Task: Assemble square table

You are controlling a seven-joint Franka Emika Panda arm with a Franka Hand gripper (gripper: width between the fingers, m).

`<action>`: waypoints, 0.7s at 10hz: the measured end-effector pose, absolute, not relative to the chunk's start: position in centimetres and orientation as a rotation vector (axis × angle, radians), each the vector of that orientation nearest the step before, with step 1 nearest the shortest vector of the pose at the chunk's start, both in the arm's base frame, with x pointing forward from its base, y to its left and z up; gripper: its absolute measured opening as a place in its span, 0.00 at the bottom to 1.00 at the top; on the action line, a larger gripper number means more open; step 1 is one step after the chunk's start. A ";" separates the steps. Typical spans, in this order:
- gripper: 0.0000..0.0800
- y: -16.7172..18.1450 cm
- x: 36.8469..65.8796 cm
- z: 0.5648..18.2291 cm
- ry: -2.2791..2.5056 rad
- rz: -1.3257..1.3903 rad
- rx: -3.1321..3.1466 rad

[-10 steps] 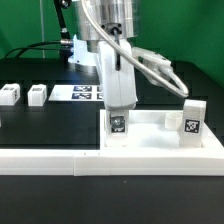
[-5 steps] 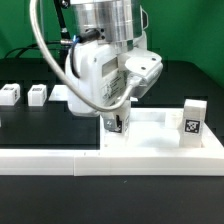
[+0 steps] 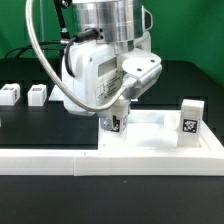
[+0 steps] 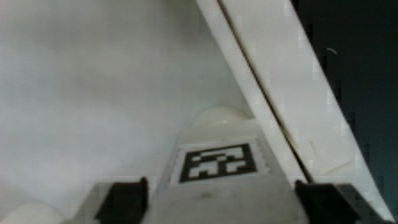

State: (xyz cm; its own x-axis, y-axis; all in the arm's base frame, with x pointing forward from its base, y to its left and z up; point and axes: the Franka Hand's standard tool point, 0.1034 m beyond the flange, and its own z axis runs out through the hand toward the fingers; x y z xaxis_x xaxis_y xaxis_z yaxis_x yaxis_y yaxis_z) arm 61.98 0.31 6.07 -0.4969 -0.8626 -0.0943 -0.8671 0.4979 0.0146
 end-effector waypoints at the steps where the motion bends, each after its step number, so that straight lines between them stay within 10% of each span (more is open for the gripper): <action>1: 0.65 0.3 62.0 6.0 2.654 0.092 -1.536; 7: 0.81 1.1 62.1 8.5 2.515 0.082 -1.688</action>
Offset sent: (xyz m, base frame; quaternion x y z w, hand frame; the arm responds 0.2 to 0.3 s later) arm 0.0000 0.0000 0.0000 0.0000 0.0000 0.0000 1.0000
